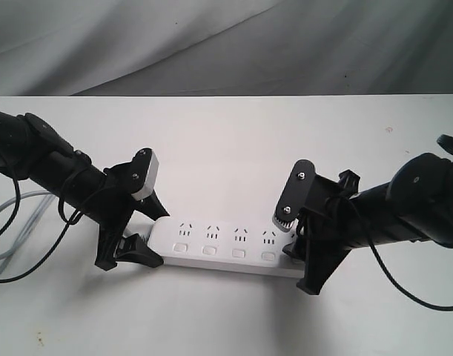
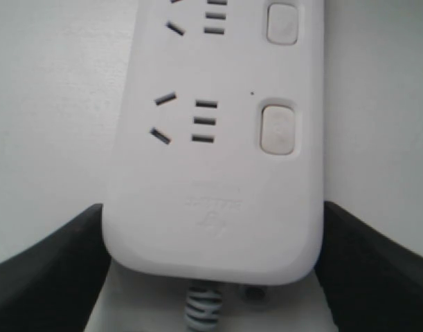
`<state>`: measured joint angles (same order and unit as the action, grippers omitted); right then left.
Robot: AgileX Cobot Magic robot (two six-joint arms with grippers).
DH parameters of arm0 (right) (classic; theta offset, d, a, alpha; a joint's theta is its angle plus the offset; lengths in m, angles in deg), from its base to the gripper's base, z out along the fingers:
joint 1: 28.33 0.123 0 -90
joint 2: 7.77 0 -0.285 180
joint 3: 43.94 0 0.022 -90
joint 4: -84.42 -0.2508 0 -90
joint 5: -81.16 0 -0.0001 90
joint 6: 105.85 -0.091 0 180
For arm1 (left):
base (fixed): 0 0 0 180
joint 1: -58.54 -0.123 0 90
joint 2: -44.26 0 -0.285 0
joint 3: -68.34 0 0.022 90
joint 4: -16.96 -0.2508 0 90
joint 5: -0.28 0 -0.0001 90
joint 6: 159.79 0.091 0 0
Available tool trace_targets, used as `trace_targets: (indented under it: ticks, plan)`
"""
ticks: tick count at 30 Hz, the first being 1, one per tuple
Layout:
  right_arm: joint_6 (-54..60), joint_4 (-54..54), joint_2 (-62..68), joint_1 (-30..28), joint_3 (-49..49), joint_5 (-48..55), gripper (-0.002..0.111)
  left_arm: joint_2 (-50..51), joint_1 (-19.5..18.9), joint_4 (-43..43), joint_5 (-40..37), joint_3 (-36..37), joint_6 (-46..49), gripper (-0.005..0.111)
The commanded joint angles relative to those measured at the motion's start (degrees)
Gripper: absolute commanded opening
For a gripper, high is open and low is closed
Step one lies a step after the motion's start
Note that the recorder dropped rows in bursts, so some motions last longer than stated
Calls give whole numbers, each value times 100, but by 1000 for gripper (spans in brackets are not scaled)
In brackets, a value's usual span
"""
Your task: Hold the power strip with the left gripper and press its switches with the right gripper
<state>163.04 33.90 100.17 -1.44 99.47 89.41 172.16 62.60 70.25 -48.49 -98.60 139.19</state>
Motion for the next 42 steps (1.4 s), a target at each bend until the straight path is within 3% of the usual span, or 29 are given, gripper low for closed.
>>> trace_targets:
  ticks: [1, 16, 29, 32, 35, 37, 42]
  plan:
    - [126, 154, 225, -37, -195, 149, 53, -2, 19, -149, 56, -12, 6, 68]
    - [365, -91, 91, -37, -286, -133, 53, -2, 19, -149, 56, -12, -2, 68]
    - [-19, -392, -2250, -10, -182, 329, 52, -2, 19, -149, 56, -12, -14, 68]
    - [-94, -392, -2978, -10, -230, 597, 40, -2, 19, -149, 56, -12, -14, 68]
    - [-94, -392, -3942, -10, -517, 638, 14, -2, 19, -149, 56, -12, -1, 68]
    - [-94, -392, -4348, -10, -679, 638, 4, -2, 19, -149, 56, -12, -1, 68]
    - [-332, -392, -5438, -10, -1166, 590, 0, -2, 19, -149, 56, -12, -1, 68]
